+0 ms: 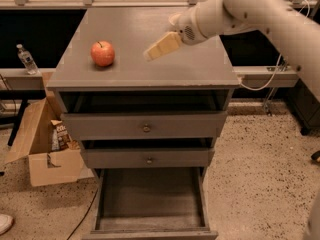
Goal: Place apple into bottom drawer
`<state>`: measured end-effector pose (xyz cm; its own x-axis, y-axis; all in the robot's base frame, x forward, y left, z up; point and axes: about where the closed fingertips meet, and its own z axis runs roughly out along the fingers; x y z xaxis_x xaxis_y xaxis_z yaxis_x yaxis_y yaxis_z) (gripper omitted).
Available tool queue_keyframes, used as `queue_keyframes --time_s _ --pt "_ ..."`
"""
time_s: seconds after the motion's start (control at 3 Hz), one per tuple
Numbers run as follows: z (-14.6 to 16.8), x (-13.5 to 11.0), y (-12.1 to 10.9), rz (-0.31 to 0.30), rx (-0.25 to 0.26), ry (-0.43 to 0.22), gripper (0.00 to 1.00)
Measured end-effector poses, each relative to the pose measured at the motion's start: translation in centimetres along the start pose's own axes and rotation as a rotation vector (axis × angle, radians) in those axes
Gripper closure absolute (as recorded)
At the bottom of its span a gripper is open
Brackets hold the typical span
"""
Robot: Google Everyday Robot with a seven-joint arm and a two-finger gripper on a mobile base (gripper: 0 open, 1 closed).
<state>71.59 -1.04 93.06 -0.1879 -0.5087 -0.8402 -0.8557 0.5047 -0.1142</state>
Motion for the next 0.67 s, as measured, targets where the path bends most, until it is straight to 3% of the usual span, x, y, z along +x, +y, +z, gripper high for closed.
queue_keyframes --time_s 0.67 --pt "8.0 -3.4 2.6 -0.047 -0.063 -0.041 0.0"
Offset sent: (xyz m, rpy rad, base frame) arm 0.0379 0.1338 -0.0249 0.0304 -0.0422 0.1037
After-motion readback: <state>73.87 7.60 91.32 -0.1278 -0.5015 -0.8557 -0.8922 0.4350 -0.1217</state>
